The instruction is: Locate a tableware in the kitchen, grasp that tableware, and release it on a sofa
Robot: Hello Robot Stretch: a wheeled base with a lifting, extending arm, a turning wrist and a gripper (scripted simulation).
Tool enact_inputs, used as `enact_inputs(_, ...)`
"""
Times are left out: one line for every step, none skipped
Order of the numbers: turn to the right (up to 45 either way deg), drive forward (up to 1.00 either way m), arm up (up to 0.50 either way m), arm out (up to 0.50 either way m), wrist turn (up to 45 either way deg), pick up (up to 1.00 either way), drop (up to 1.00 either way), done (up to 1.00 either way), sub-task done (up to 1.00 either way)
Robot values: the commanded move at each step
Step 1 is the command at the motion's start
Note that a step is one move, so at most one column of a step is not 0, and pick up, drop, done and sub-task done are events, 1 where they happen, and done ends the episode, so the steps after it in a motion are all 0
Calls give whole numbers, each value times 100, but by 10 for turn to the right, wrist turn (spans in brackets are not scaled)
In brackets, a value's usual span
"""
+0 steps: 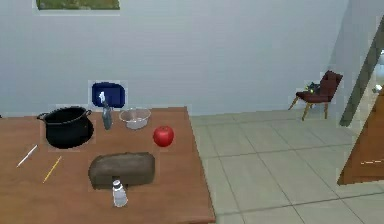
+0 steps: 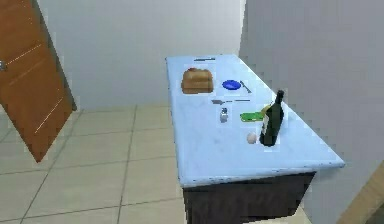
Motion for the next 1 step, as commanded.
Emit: enact_inputs(0,20,0,0,0,0,0,0,0)
